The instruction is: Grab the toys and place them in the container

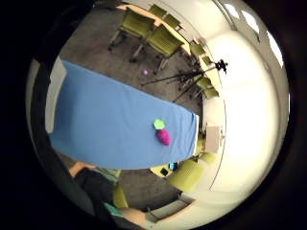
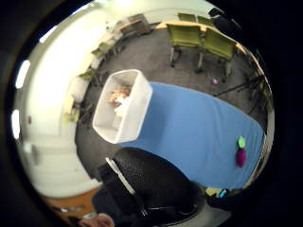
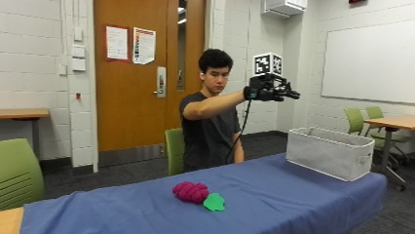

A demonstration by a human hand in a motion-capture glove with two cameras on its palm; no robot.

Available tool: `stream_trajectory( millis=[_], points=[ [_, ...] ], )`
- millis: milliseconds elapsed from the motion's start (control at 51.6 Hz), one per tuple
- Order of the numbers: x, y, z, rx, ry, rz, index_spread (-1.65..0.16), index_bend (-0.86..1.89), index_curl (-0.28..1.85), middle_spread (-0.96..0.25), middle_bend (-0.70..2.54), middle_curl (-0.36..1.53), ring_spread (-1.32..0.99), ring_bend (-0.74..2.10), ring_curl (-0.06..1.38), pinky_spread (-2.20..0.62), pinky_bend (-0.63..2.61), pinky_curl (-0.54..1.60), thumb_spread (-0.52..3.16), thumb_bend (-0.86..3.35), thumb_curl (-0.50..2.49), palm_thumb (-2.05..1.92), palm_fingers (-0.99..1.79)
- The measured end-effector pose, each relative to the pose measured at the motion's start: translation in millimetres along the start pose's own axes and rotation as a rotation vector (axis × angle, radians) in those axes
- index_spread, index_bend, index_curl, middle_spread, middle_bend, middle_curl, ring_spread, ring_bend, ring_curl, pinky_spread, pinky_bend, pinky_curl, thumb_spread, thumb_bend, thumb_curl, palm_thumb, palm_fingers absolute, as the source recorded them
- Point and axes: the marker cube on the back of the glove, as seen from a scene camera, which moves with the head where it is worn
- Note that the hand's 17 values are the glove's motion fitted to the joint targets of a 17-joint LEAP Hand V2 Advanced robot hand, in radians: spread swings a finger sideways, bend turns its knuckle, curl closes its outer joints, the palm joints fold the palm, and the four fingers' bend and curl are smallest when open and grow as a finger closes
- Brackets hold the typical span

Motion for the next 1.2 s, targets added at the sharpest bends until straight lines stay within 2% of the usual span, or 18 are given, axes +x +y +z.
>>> stream_trajectory(
  millis=[291,485,601,659,776,1202],
  points=[
    [140,61,36,-0.05,0.0,0.209,-0.25,0.18,0.5,-0.12,0.34,0.41,-0.34,0.41,0.26,-0.12,0.61,0.32,0.88,-0.14,0.16,-0.2,0.01],
    [222,85,103,-0.057,-0.011,0.322,-0.27,0.22,0.51,-0.13,0.32,0.41,-0.35,0.35,0.26,-0.12,0.57,0.32,0.88,-0.13,0.14,-0.19,0.03],
    [261,101,150,-0.099,-0.04,0.353,-0.28,0.27,0.52,-0.14,0.29,0.4,-0.33,0.2,0.23,-0.1,0.55,0.32,0.88,-0.13,0.13,-0.18,-0.06],
    [270,106,166,-0.127,-0.06,0.351,-0.28,0.29,0.53,-0.14,0.25,0.39,-0.33,0.15,0.22,-0.1,0.55,0.32,0.88,-0.12,0.13,-0.18,-0.08],
    [278,118,212,-0.146,-0.075,0.44,-0.27,0.28,0.53,-0.14,0.19,0.38,-0.32,0.12,0.19,-0.09,0.53,0.32,0.88,-0.12,0.13,-0.17,-0.11],
    [291,139,324,-0.328,-0.157,0.467,-0.26,0.19,0.5,-0.15,0.16,0.35,-0.29,0.12,0.14,-0.07,0.49,0.33,0.84,-0.12,0.13,-0.18,-0.16]
  ],
)
